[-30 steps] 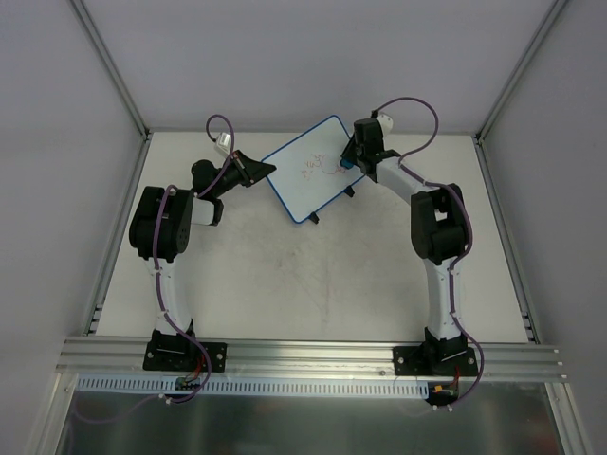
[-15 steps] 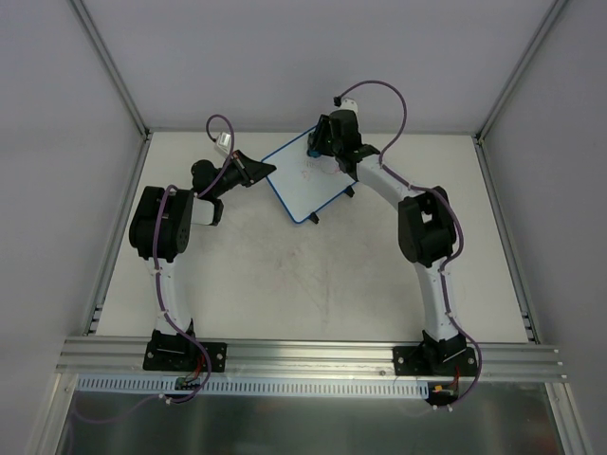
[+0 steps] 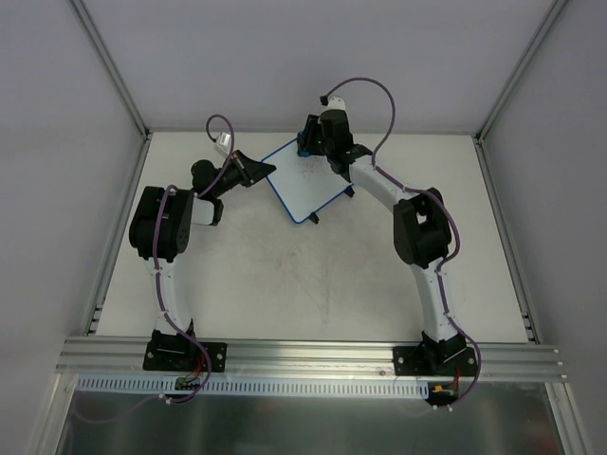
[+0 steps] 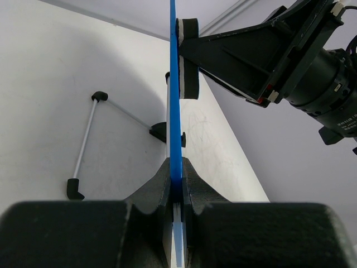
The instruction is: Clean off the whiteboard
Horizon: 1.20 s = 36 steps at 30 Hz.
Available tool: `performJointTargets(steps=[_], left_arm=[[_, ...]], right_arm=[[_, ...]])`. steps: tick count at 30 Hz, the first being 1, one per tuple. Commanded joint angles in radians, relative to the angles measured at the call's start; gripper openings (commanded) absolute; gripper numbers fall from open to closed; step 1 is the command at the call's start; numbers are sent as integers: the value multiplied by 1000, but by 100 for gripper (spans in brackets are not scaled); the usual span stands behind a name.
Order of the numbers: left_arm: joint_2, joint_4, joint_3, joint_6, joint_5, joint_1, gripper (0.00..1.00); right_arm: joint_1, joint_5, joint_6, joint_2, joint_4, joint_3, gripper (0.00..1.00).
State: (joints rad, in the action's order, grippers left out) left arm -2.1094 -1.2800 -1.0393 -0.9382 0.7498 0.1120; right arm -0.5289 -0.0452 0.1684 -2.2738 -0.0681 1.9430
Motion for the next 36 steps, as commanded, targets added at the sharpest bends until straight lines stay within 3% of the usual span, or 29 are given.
performJointTargets(steps=[1,7,21,36], left_arm=[[12,-335,-7,18,75,18,0],[12,-337,-7,18,75,18,0],[12,-341,-4,16,77,18,0],[12,-344,-4,15,75,18,0]], right_arm=[[-11,-126,-24,-21,63,33,0],[7,-243,2,-6,103,-7,0],[155,-151,299,5,163,-150,0],[149,-219,312,66,218,-251,0]])
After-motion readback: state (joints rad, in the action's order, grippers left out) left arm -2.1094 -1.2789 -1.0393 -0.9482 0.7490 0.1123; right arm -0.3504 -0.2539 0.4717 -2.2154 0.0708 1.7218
